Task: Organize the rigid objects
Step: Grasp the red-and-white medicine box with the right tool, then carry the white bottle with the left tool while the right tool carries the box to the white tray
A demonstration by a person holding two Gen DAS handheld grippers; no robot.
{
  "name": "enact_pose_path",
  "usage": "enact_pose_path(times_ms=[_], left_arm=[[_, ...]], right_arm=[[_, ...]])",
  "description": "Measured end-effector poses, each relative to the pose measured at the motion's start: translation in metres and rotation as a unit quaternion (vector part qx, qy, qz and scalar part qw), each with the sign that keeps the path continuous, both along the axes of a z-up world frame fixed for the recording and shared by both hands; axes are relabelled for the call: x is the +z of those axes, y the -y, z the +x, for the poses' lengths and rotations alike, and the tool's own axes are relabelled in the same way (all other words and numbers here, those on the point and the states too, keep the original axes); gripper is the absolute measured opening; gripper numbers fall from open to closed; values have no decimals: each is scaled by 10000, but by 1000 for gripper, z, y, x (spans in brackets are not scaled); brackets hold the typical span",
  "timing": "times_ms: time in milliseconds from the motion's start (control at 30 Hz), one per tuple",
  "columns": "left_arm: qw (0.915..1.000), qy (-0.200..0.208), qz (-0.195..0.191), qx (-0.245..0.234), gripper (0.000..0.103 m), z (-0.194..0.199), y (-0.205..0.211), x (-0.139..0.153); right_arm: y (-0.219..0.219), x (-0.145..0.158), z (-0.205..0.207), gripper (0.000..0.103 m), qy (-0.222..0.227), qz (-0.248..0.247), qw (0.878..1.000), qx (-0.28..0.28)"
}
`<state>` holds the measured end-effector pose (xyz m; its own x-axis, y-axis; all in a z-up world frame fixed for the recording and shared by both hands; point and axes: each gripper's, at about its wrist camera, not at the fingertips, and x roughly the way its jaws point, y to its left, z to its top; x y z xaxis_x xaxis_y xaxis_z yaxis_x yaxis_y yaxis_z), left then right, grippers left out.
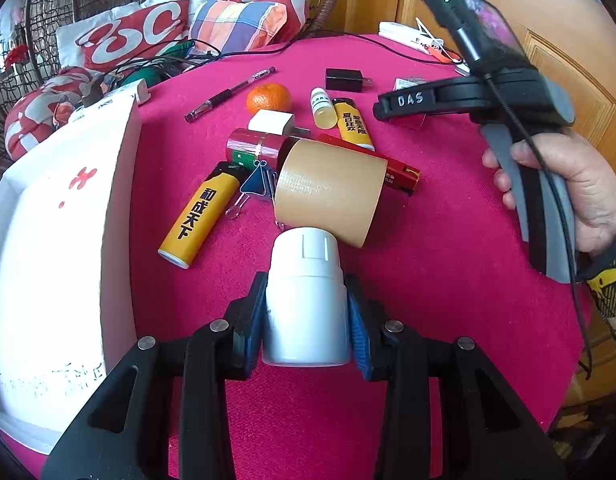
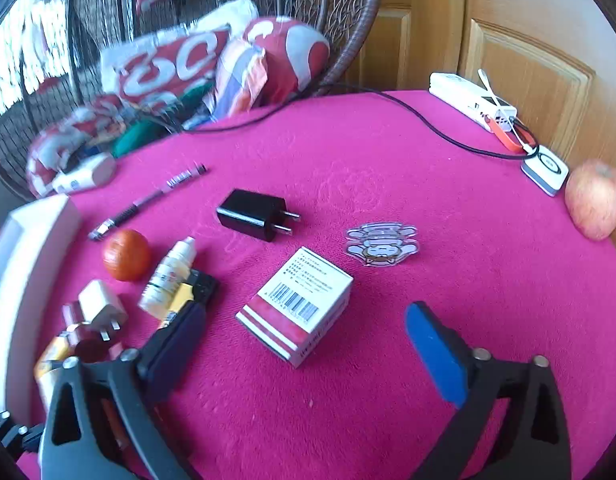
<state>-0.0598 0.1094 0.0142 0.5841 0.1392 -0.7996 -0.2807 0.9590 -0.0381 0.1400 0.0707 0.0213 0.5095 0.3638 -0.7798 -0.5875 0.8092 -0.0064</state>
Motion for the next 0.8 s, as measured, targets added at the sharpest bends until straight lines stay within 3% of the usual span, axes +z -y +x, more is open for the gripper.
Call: enact_pose_path(times_ms=[67, 233, 500, 800], left_arm=[[10000, 84, -33, 35, 36, -5, 0, 2], [9988, 432, -105, 193, 36, -18, -1, 18], [9925, 1149, -38, 408, 36, -40, -1, 64], [9860, 1495, -1, 737, 36, -65, -9, 83]], right_arm=[[3, 1, -4, 52, 162, -35, 9999, -11], [36, 14, -8, 52, -80, 775, 9969, -110], [75, 80, -53, 52, 383, 1779, 9831, 198], [63, 115, -93, 52, 613, 2064, 9727, 870]])
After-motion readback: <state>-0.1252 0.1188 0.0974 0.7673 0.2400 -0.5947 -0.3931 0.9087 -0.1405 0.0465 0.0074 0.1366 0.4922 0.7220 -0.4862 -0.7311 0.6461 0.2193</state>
